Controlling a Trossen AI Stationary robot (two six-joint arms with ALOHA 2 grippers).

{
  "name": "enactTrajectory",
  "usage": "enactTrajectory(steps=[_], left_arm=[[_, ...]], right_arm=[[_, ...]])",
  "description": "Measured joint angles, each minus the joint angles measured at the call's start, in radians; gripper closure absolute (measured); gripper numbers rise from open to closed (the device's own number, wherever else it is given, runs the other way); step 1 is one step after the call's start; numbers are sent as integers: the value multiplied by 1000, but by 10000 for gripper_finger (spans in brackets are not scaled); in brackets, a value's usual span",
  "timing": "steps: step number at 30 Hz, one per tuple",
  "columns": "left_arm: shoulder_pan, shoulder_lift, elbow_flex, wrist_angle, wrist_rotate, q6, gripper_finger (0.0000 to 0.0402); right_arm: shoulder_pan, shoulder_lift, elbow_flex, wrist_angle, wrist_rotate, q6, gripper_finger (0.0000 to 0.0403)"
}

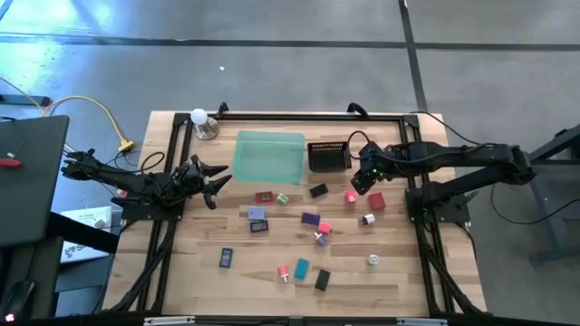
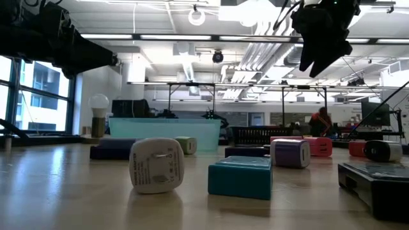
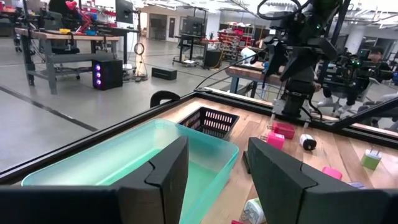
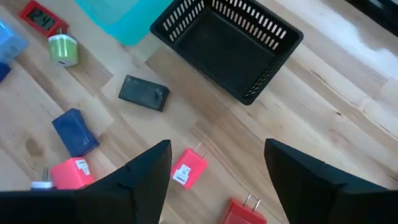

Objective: Pick & Place Office items
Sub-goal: Put the red charger adapter into the green bin

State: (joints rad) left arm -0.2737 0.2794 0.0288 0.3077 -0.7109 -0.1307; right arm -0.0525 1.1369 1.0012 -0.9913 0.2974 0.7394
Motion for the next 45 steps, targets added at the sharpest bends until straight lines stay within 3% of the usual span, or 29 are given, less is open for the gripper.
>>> enactTrajectory(steps=[9, 14, 20, 28, 45], left_arm=[[0, 0, 0, 0, 0, 0, 240], [0, 0, 0, -1, 0, 0, 240], [0, 0, 0, -1, 0, -31, 240], [0, 0, 0, -8, 0, -51, 240], [0, 0, 0, -12, 0, -53, 240]], right_arm=[[0, 8, 0, -6, 17, 22, 58], [0, 8, 0, -57, 6, 49, 31], [-9, 20, -37, -166, -110, 115, 35], [-24, 29, -139, -125, -225, 262, 47], [-41, 168, -309, -25, -255, 358, 48]])
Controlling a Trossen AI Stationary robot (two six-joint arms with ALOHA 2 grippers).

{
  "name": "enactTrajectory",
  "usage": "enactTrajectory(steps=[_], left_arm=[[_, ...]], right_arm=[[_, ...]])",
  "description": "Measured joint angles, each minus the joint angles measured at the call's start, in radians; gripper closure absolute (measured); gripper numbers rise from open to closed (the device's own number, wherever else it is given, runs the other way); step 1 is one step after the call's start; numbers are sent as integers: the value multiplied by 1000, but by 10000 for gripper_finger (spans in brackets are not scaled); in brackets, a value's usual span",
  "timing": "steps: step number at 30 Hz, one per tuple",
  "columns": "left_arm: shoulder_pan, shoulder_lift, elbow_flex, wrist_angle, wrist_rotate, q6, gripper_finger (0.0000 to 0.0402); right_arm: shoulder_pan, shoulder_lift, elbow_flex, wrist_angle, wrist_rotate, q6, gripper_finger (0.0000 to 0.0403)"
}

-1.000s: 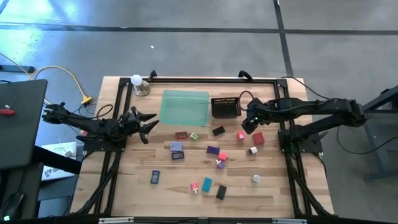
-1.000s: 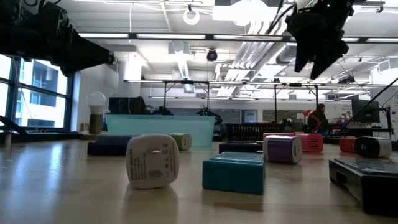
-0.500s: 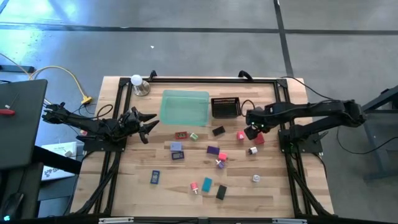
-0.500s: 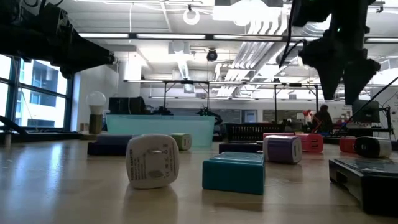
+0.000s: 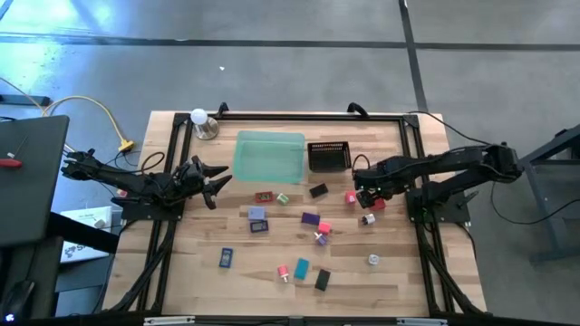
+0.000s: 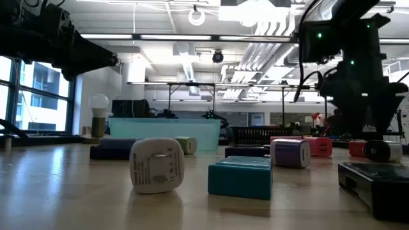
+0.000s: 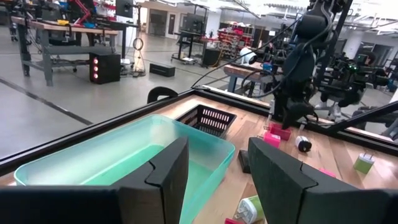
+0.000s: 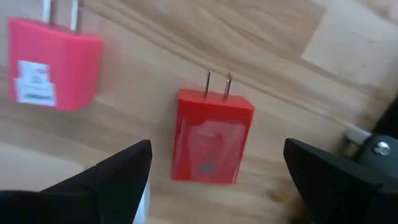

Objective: Pick & Place Office items
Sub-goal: Put the red charger adapter into the green bin

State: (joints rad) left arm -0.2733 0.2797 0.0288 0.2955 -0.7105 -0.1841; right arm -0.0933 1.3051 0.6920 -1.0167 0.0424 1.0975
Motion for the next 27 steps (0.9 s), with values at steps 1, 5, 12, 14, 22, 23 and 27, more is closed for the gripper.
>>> enactTrajectory(steps=[1, 5, 12, 14, 22, 23, 27], left_arm=[[0, 0, 0, -1, 0, 0, 240], [0, 0, 0, -2, 0, 0, 240], [0, 0, 0, -3, 0, 0, 240], [0, 0, 0, -3, 0, 0, 240], [0, 0, 0, -4, 0, -5, 240], [0, 0, 0, -4, 0, -5, 240], [0, 0, 0, -5, 0, -6, 240]], right_arm=[[0, 12, -11, 19, -1, -1, 48], [2, 56, -34, 53, -53, -2, 48], [14, 128, -38, 57, -43, -22, 48], [13, 149, -36, 62, -41, -26, 48], [12, 187, -34, 105, -44, -51, 74], [12, 187, -34, 106, -45, -50, 81], [12, 188, -35, 113, -60, -47, 115]])
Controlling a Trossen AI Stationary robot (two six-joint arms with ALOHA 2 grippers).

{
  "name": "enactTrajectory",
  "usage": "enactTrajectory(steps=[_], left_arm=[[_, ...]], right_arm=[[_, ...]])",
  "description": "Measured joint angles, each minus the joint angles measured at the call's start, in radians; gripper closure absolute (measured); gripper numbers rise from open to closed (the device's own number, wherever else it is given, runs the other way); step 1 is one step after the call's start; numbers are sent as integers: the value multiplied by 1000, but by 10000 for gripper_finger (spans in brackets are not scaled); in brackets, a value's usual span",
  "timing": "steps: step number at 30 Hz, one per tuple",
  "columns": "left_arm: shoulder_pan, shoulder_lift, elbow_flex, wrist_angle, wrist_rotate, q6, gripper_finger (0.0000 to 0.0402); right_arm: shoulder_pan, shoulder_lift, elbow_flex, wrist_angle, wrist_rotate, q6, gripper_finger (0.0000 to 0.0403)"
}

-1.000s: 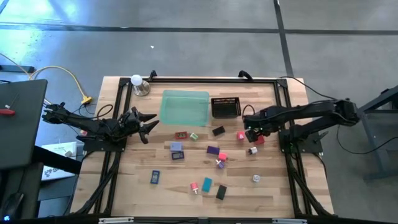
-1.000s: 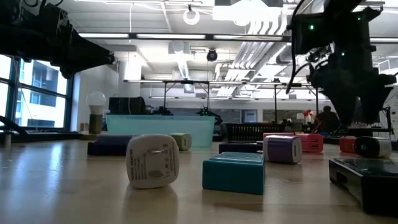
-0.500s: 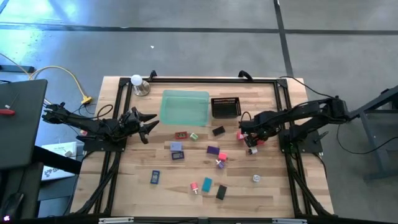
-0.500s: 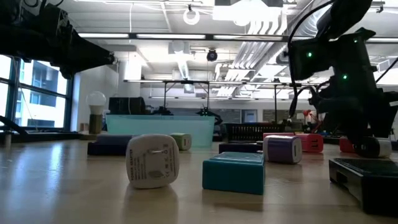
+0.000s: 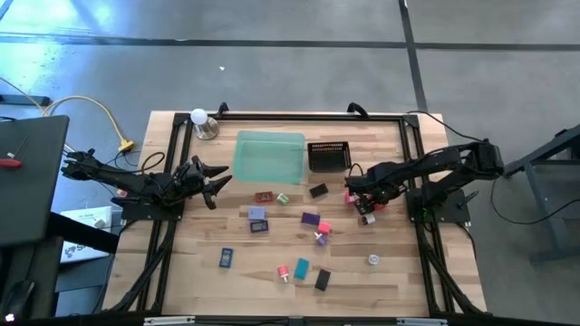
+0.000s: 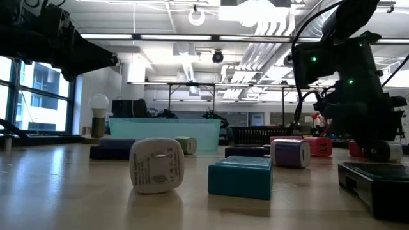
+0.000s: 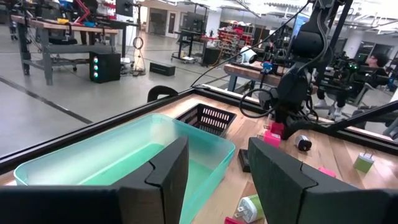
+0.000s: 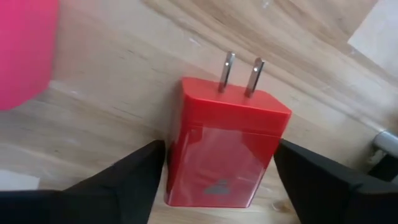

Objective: Pick & Place Office items
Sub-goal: Put the red charger adapter into the green bin

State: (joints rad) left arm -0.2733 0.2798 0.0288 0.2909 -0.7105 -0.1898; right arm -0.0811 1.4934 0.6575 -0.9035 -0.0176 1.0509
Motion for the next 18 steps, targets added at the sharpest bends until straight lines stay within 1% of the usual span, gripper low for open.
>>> enactTrajectory(steps=[3, 6, 7, 12, 15, 18], left_arm=[[0, 0, 0, 0, 0, -1, 240], [0, 0, 0, 0, 0, -2, 240], [0, 0, 0, 0, 0, -2, 240], [0, 0, 0, 0, 0, -2, 240], [0, 0, 0, 1, 0, -2, 240], [0, 0, 0, 2, 0, -2, 240]], right_arm=[[-1, 1, 0, 8, -26, 1, 151], [-1, 1, 0, 7, -28, -22, 195], [-1, 1, 0, 7, -26, -33, 204], [7, 1, 1, 1, 12, -76, 204], [31, -8, 20, -8, 40, -97, 204], [73, -19, 68, -32, 114, -102, 204]])
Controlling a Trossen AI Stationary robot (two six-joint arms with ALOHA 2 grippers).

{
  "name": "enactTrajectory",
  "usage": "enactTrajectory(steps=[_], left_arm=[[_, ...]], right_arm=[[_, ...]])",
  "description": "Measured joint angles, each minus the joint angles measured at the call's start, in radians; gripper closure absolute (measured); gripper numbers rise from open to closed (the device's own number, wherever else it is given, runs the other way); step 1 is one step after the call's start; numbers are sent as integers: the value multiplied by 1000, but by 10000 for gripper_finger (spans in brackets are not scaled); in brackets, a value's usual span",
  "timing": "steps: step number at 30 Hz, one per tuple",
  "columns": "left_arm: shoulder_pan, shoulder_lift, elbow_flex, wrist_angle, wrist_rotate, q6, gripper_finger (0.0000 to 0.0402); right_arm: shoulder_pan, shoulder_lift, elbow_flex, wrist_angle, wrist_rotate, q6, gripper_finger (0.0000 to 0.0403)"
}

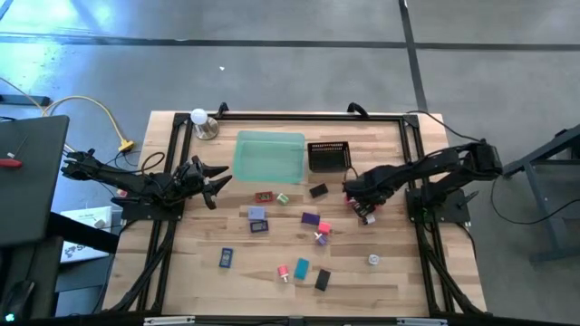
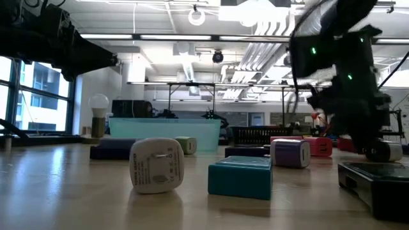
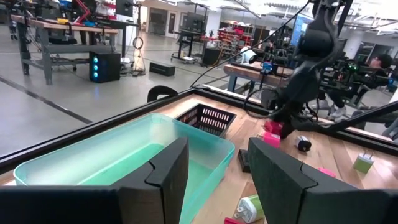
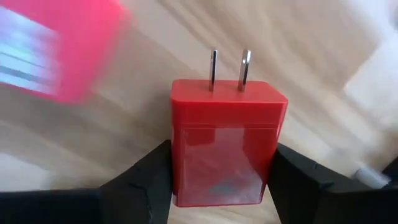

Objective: Pick & Place Office items
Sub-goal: Put the red charger adapter into the green bin

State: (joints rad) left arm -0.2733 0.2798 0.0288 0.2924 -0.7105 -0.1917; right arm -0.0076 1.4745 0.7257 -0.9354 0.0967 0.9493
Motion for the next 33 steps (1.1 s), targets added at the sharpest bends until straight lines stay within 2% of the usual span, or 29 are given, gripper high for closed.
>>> enactTrajectory(steps=[5, 10, 13, 16, 19, 22, 26, 30, 33], left_arm=[[0, 0, 0, 6, 0, -1, 240], [0, 0, 0, 43, 0, -66, 240], [0, 0, 0, 51, 0, -64, 240], [4, 0, 0, 88, 0, -96, 240], [11, 14, 0, 166, 4, -147, 240], [11, 54, 0, 244, 9, -132, 240], [13, 140, 0, 384, 48, -21, 240], [33, 277, 1, 595, 302, 81, 240], [53, 395, 22, 687, 391, 113, 241]], right_arm=[[82, -37, 119, -48, 110, 26, 204], [186, -38, 267, -6, 296, -8, 204], [238, -39, 307, 164, 422, -121, 204], [269, -38, 316, 373, 528, -307, 204], [279, -34, 317, 596, 564, -531, 204], [277, -25, 317, 784, 512, -728, 204], [256, -26, 317, 961, 272, -864, 204], [223, -26, 317, 1005, 123, -899, 204], [196, -26, 317, 1007, 87, -900, 204]])
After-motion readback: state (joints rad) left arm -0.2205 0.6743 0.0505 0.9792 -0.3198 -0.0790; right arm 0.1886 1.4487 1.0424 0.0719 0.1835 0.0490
